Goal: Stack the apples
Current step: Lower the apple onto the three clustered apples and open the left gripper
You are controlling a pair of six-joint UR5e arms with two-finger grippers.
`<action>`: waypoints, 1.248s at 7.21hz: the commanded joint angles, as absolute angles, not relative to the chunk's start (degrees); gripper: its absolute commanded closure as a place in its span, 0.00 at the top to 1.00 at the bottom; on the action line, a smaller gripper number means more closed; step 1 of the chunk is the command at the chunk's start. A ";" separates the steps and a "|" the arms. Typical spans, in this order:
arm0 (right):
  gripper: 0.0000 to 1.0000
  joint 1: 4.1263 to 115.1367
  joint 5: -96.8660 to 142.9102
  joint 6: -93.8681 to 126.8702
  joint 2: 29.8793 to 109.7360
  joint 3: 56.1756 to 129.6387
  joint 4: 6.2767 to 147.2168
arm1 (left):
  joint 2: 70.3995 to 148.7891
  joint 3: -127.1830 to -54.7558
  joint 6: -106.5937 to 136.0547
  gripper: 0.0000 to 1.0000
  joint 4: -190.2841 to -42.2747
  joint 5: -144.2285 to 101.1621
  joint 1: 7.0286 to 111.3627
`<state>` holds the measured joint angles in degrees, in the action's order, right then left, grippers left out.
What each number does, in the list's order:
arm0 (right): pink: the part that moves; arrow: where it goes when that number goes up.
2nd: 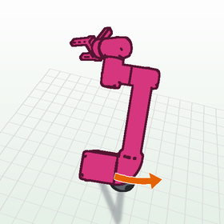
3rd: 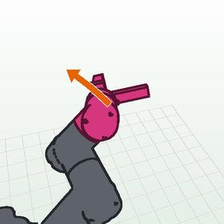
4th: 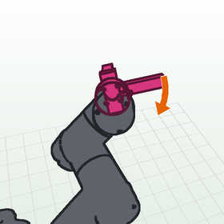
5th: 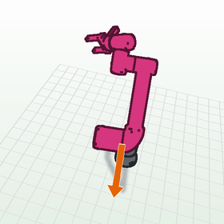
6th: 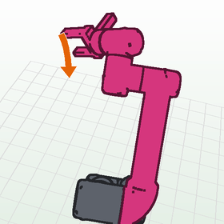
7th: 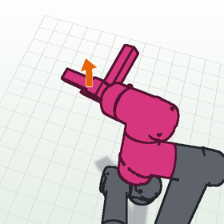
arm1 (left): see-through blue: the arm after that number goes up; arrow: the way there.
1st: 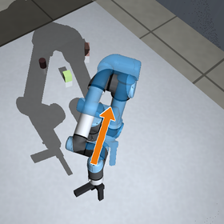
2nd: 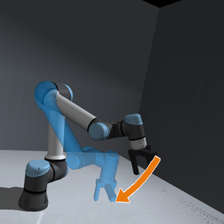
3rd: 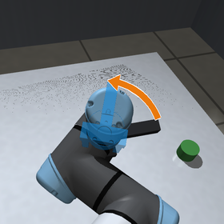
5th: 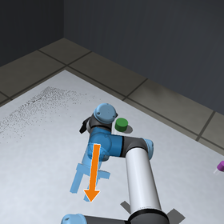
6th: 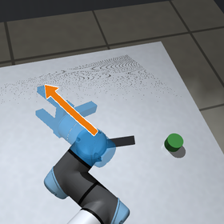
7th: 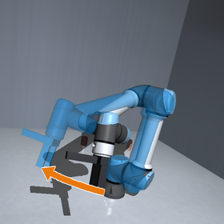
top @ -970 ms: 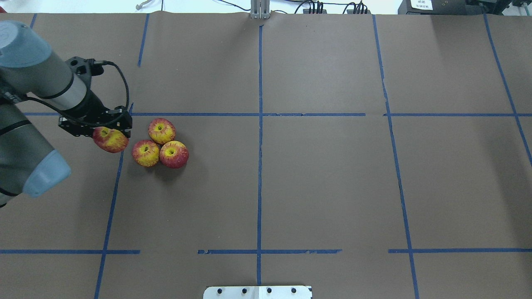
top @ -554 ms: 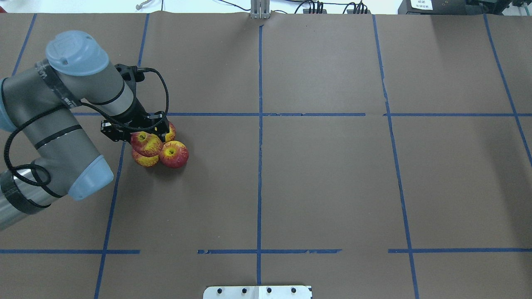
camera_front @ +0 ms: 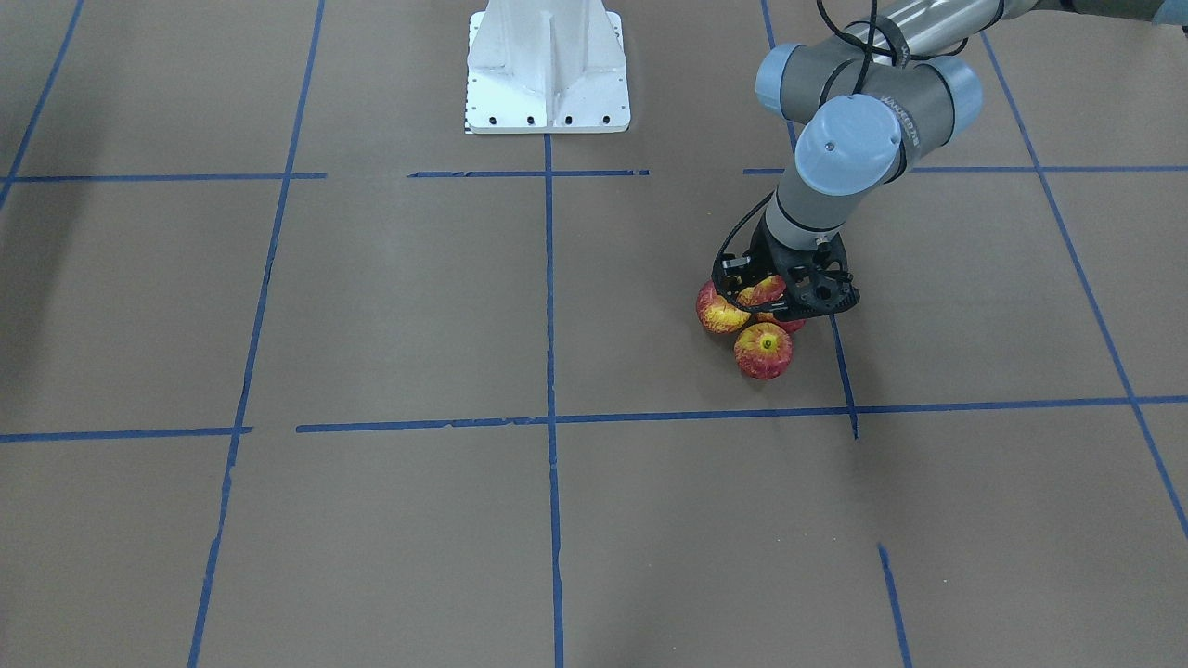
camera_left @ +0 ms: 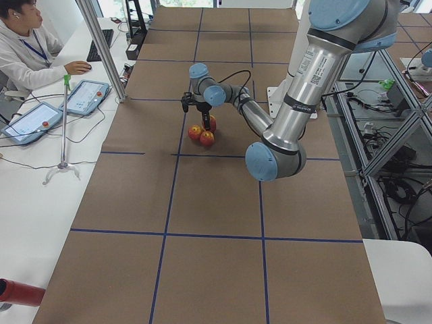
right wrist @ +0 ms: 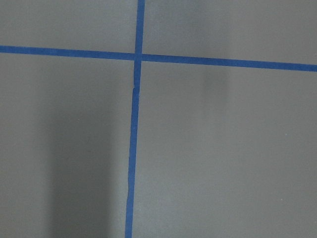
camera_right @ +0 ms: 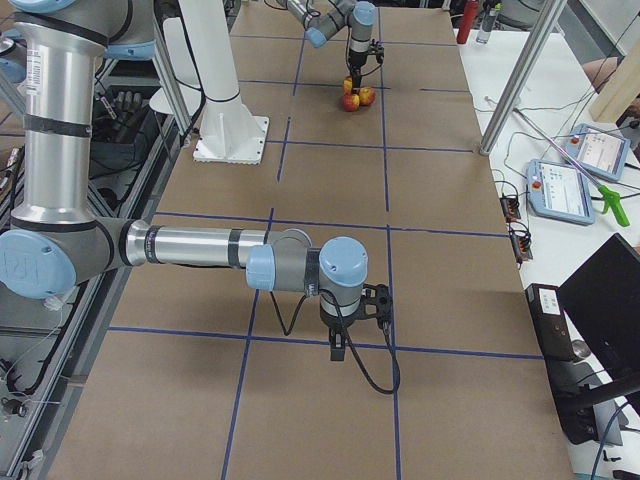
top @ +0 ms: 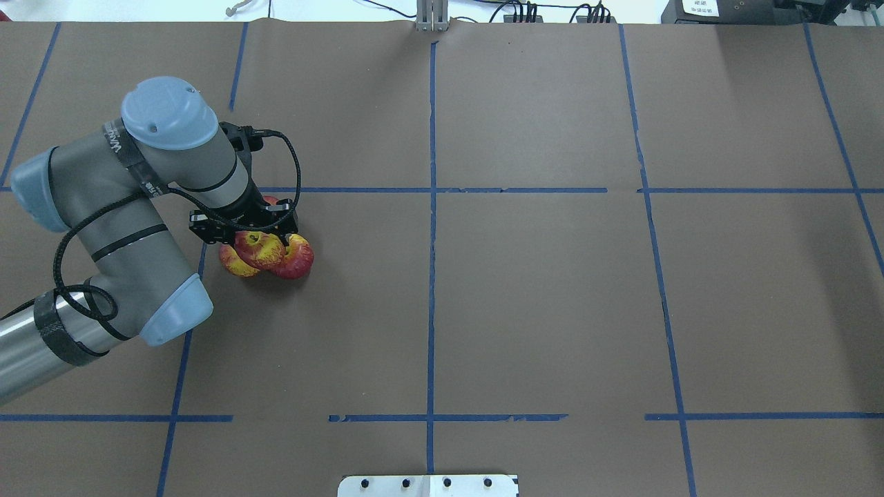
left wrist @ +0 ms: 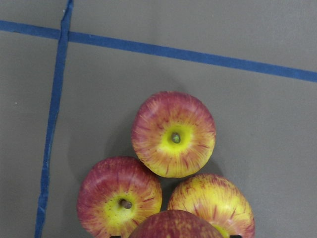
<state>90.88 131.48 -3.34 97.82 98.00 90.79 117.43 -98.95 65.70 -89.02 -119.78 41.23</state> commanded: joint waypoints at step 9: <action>1.00 90.88 131.48 -3.34 97.82 98.00 90.79 | 117.42 -98.70 65.39 0.39 -90.09 -115.93 41.84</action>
